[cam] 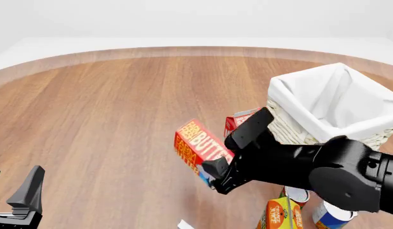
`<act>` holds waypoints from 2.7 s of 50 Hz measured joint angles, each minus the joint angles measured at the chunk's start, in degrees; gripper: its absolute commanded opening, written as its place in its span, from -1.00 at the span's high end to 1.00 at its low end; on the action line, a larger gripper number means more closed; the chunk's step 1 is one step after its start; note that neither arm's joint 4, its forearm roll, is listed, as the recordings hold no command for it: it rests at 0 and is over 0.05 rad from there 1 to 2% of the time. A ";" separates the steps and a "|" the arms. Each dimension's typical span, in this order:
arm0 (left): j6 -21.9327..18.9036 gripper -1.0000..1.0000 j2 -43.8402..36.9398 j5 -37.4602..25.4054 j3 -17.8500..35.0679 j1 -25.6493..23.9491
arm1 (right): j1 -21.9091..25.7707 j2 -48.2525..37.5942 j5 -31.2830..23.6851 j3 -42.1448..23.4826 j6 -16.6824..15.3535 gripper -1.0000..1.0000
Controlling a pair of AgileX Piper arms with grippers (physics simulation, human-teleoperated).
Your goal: Pick up the cream cheese box and the butter, and put them in the basket.
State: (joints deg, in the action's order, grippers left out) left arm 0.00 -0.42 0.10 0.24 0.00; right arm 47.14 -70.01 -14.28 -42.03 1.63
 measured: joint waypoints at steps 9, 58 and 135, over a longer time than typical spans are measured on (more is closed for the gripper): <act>0.00 -1.00 0.00 0.00 0.00 0.00 | 1.27 6.91 -3.45 -2.10 -1.15 1.00; 0.00 -1.00 0.00 0.00 0.00 0.00 | -13.58 28.35 -8.24 -12.35 5.20 1.00; 0.00 -1.00 0.00 0.00 0.00 0.00 | -44.53 15.91 4.80 -3.80 17.37 1.00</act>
State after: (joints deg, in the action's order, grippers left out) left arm 0.00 -0.42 0.10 0.24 0.00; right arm 2.61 -54.10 -9.48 -45.83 19.00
